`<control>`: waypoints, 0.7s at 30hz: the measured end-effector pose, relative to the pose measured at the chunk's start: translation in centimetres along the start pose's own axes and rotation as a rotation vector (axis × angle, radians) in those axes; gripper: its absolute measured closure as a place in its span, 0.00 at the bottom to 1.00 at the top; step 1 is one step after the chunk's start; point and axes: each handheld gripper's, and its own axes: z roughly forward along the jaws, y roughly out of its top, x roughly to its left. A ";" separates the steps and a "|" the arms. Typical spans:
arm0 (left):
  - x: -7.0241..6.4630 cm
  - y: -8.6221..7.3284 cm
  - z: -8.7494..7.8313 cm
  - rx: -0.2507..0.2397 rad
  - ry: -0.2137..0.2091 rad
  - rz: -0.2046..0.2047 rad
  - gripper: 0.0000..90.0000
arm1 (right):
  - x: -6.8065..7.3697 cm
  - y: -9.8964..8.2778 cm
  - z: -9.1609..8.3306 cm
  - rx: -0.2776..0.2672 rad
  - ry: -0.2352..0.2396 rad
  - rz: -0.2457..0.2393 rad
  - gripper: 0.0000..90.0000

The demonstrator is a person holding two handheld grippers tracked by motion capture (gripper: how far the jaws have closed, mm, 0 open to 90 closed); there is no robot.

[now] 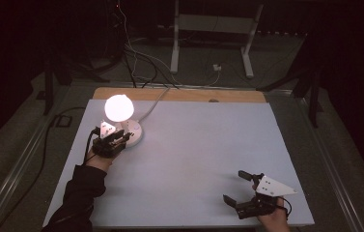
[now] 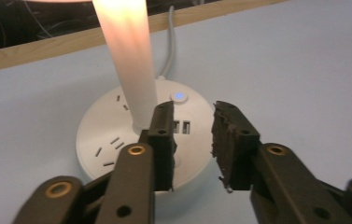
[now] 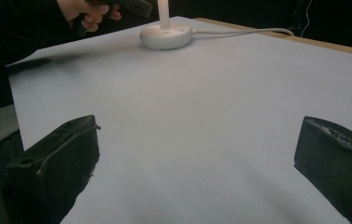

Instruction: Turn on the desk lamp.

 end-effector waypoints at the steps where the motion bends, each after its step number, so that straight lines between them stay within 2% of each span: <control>1: 0.0 0.0 -0.2 -0.002 0.000 -0.004 0.71 | 0.0 0.0 0.0 0.001 0.001 -0.001 0.00; 4: -0.2 0.0 -0.7 -0.013 -0.005 -0.001 0.58 | 0.0 0.0 0.2 0.001 0.002 -0.001 0.00; 7: -0.2 0.1 -1.1 -0.010 0.016 -0.008 0.46 | 0.0 0.0 0.2 0.005 0.003 0.001 0.00; 13: -0.1 0.0 -1.8 0.032 0.041 -0.028 0.19 | -0.1 0.0 0.2 0.000 0.003 0.003 0.00; 14: -0.1 -0.1 -1.9 0.043 0.038 -0.026 0.17 | -0.1 0.0 0.2 0.000 0.004 0.003 0.00; 16: -0.2 -0.3 -2.2 0.067 0.012 -0.022 0.06 | -0.1 0.0 0.2 0.001 0.005 0.004 0.00; 18: -0.4 -0.5 -2.5 0.070 -0.005 -0.018 0.01 | -0.1 0.0 0.2 -0.002 0.004 0.004 0.00; 21: -0.7 -0.9 -3.0 0.081 -0.028 -0.013 0.00 | -0.1 0.0 0.2 -0.003 0.003 0.005 0.00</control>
